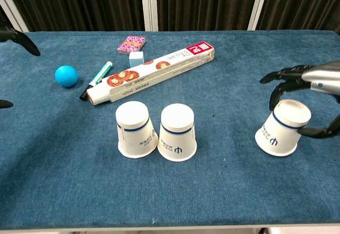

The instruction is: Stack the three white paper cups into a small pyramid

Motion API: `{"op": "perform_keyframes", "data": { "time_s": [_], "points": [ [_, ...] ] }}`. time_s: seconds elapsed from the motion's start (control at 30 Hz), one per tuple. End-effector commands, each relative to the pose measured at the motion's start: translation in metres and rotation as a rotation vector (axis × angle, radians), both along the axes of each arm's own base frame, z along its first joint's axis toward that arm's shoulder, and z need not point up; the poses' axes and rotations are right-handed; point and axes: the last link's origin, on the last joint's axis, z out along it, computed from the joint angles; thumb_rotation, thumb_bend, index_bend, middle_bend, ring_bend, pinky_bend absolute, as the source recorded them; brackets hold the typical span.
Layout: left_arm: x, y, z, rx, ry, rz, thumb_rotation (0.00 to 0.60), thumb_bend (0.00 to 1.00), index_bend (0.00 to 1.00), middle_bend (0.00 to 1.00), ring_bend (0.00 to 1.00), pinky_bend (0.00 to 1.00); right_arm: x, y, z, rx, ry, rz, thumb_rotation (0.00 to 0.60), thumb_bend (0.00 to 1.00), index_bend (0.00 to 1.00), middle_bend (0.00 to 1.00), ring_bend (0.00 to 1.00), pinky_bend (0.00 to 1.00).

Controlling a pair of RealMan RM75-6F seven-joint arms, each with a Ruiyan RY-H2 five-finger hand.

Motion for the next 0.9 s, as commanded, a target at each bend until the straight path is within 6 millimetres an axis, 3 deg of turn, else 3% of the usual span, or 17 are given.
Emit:
{"op": "perform_keyframes", "data": {
  "time_s": [0.03,0.23,0.37,0.6,0.9],
  "points": [
    [-0.004,0.0,0.003,0.003,0.008,0.015,0.6,0.14,0.25,0.19,0.13,0.0,0.011,0.001,0.014,-0.021,-0.041,0.02,0.6,0.5,0.43,0.1,0.0,0.04],
    [-0.015,-0.003,0.005,0.004,0.044,0.054,0.6,0.14,0.25,0.19,0.13,0.0,0.061,-0.004,0.038,-0.027,-0.13,0.153,0.6,0.5,0.43,0.1,0.0,0.04],
    [-0.022,-0.007,0.007,0.012,0.041,0.083,0.6,0.14,0.25,0.19,0.13,0.0,0.099,-0.01,0.037,0.022,-0.172,0.238,0.6,0.5,0.43,0.1,0.0,0.04],
    [-0.03,-0.01,0.011,0.031,0.026,0.113,0.6,0.14,0.25,0.19,0.13,0.0,0.153,-0.028,0.003,0.125,-0.175,0.329,0.6,0.5,0.42,0.1,0.0,0.04],
    [-0.034,-0.012,0.012,0.035,0.02,0.129,0.6,0.14,0.25,0.19,0.13,0.0,0.187,-0.038,-0.027,0.154,-0.157,0.38,0.6,0.5,0.41,0.1,0.0,0.04]
  ]
}}
